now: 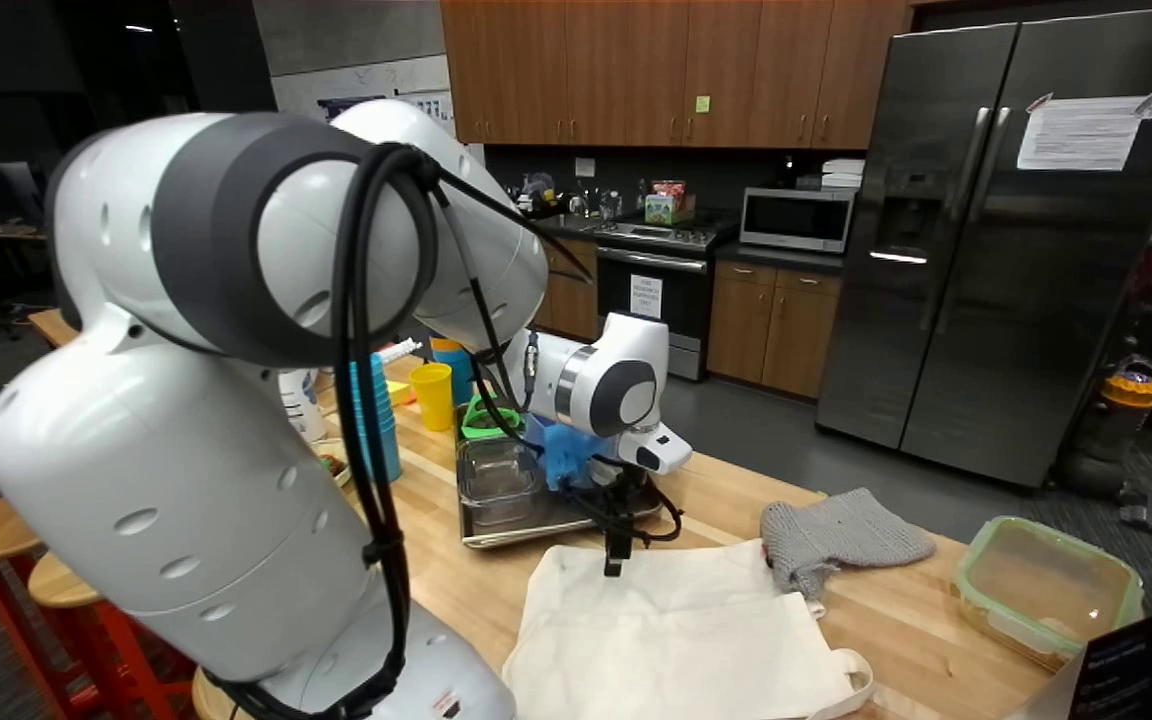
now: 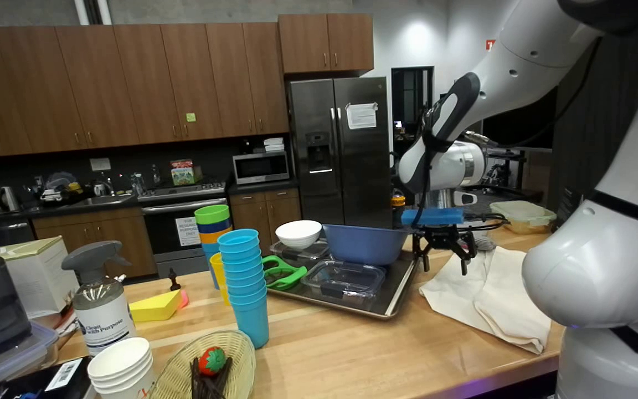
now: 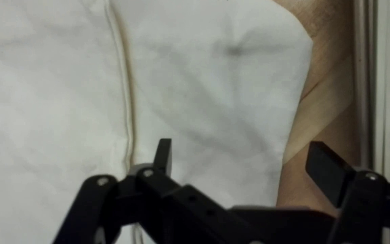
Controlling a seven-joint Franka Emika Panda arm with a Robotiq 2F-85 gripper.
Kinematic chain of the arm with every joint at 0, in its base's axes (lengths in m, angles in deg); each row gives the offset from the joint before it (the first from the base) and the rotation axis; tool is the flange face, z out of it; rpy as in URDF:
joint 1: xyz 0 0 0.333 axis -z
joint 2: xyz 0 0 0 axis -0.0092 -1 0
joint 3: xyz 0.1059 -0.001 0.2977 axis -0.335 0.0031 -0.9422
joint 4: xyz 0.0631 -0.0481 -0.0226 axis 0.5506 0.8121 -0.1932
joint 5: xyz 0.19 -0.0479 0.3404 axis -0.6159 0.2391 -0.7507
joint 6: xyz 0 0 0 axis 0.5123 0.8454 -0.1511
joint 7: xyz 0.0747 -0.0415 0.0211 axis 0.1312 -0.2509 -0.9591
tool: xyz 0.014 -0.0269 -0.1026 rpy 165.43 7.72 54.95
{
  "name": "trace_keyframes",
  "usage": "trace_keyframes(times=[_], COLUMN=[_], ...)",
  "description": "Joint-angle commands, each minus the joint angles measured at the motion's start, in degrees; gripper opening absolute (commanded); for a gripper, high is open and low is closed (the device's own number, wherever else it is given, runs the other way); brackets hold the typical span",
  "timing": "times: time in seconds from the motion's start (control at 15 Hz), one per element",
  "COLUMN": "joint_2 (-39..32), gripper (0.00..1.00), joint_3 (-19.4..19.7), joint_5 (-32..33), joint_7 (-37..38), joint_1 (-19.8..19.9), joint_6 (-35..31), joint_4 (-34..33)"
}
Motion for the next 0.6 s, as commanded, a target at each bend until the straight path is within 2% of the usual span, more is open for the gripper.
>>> trace_keyframes(times=[0.0, 0.27, 0.53], joint_2=[1.4, 1.2, 1.3], gripper=[1.00, 1.00, 1.00], joint_3=[-1.6, -1.8, -1.3], joint_5=[4.5, 6.6, 6.0], joint_7=[7.4, 11.8, 12.5], joint_1=[1.2, 0.8, 0.4], joint_6=[3.7, 5.7, 5.2], joint_4=[0.1, -0.1, 0.3])
